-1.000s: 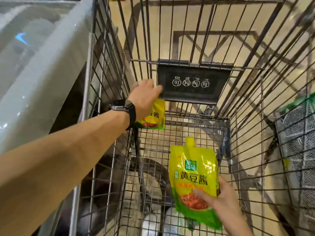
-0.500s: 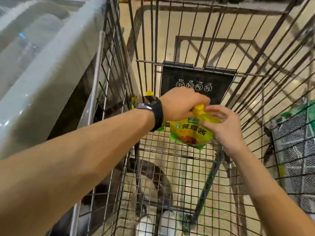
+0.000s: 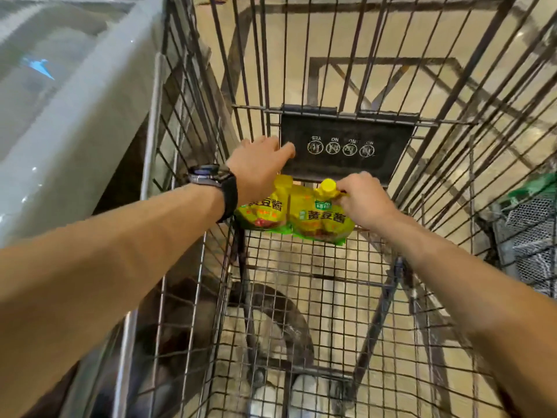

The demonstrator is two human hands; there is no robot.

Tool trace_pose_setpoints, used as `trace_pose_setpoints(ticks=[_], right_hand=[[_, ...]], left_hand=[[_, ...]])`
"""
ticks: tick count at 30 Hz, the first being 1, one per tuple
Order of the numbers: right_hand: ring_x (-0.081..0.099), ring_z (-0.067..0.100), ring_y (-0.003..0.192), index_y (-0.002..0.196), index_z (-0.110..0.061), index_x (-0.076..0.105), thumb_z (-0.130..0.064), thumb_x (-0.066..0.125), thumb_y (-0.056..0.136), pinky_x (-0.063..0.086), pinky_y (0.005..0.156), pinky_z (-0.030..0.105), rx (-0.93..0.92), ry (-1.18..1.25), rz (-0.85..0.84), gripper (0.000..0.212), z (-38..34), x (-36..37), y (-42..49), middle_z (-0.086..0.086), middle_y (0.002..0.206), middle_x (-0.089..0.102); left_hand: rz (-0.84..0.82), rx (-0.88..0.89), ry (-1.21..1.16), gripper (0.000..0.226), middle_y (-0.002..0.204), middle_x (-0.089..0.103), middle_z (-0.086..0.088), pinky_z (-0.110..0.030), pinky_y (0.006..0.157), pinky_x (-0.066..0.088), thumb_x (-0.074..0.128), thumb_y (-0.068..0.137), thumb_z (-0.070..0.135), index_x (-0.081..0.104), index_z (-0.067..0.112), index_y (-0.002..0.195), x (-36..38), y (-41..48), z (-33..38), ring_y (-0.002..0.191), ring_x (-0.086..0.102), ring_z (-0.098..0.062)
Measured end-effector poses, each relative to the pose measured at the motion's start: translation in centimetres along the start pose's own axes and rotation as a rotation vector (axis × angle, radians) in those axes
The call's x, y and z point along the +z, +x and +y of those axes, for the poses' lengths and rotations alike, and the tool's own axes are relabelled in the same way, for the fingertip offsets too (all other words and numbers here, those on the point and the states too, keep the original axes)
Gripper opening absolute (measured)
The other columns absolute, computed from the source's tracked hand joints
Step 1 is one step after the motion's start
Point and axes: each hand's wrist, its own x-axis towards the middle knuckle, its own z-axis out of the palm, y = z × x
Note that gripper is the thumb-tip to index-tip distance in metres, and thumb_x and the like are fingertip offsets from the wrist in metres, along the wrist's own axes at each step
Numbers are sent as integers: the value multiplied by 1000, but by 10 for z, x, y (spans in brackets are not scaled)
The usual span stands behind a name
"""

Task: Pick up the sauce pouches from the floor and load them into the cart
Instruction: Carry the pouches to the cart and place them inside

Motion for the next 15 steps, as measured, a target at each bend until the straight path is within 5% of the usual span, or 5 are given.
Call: trace_pose_setpoints(ticks=[4, 7, 10, 15], right_hand=[[62, 41, 99, 86, -15, 70, -19, 69, 83, 45, 75, 38, 10, 23, -64, 5, -1, -4, 11, 19, 100, 69], [63, 38, 98, 86, -19, 68, -33, 78, 76, 51, 79, 40, 10, 57, -44, 20, -7, -7, 18, 13, 97, 71], [62, 38, 100, 105, -26, 64, -27, 77, 78, 52, 84, 44, 29, 95, 104, 30, -13, -9, 20, 9, 102, 69], [61, 40, 99, 108, -21, 59, -20, 69, 86, 48, 80, 42, 49, 123, 236, 25, -21, -9, 21, 11, 101, 68]], left_hand=[[-129, -104, -51, 40, 117, 59, -10, -43, 84, 50, 62, 92, 9, 50, 19, 130, 19, -7, -17, 107, 59, -33], [-104, -157, -88, 36, 116, 59, -11, -41, 78, 45, 55, 95, 6, 53, 20, 128, 24, -6, -18, 105, 59, -35], [-76, -190, -102, 42, 116, 55, -11, -44, 82, 44, 56, 92, 3, 50, 21, 129, 26, -9, -11, 104, 58, -35], [6, -244, -110, 58, 119, 50, -11, -49, 96, 38, 61, 82, -1, 44, 21, 132, 36, -14, -2, 114, 52, -34]])
